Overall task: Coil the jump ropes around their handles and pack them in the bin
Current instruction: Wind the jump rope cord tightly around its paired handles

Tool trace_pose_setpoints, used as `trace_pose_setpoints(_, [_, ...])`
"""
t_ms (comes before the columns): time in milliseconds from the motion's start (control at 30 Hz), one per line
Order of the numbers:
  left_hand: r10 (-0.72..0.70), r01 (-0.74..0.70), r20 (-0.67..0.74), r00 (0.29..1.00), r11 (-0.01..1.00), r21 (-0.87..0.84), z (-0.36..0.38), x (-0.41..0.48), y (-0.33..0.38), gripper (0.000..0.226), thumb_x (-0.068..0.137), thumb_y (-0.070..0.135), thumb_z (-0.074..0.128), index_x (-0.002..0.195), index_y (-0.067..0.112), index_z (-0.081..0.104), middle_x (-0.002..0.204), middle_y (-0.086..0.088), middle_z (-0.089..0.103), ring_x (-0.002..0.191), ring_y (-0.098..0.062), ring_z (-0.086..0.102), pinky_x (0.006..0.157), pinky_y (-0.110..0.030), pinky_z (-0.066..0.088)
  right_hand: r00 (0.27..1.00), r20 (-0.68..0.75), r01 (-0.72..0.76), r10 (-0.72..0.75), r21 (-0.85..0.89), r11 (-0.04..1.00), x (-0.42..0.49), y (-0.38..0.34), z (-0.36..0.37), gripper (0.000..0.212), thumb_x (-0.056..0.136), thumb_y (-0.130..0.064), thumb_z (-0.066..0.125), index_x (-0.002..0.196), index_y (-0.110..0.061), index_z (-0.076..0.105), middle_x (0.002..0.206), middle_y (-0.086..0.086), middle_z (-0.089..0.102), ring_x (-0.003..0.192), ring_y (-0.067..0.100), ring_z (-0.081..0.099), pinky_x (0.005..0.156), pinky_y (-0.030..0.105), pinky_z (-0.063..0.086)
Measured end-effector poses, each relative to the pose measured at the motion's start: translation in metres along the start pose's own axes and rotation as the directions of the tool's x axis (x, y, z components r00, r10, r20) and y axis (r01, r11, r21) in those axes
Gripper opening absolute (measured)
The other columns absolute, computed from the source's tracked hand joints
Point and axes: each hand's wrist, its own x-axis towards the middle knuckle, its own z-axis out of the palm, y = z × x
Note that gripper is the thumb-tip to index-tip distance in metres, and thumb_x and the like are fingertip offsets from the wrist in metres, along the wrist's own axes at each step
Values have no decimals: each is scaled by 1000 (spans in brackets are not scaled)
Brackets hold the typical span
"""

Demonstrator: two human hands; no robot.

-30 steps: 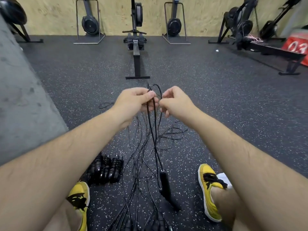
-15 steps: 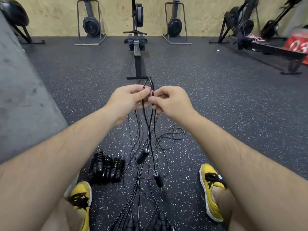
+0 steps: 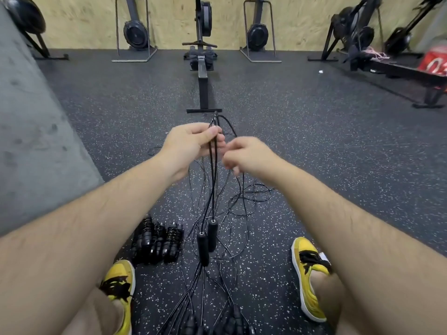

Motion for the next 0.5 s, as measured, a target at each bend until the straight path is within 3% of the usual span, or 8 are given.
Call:
trace_pose_setpoints(33, [10,-10,-5,1000,1000,2,-1,1,3,11,98,10,62,98,6,72,92,-10,75,94,-27,73,95,-43,58,996,94,7,1,-85,996,-4,2,4,21,85,-20,73,105,-15,69,81,-4,71,55,6,60,65,26,54])
trace_pose_setpoints(100, [21,-21,4,1000,1000,-3,-2,2,8,11,99,12,61,100,8,71,92,-7,75,94,-24,73,99,-44,55,990,140,46,-29,-115,992,-7,6,16,25,88,-29,75,108,-16,68,81,-4,71,57,8,61,64,29,56])
trace_pose_setpoints(233, [25,-24,23,999,999,-45,-6,2,14,15,100,13,60,108,5,69,97,-9,75,95,-23,73,91,-37,60,997,14,70,-69,-40,997,3,9,25,13,93,-26,69,95,-14,72,77,4,75,62,21,66,71,45,58])
trace_pose_setpoints(367, [26,-27,83,996,999,17,-9,-1,11,25,101,15,57,123,7,66,112,-10,73,97,-19,69,82,-31,59,983,-52,175,-178,-59,983,4,1,25,16,95,-25,65,86,-12,68,71,2,72,51,8,55,57,29,48])
trace_pose_setpoints(500, [-62,43,222,973,995,90,-10,-9,-4,33,106,29,47,127,9,64,112,-13,69,98,-24,64,99,-48,49,932,-249,271,-262,2,963,12,-7,22,18,92,-23,65,79,-10,68,63,-3,67,55,5,56,61,30,51])
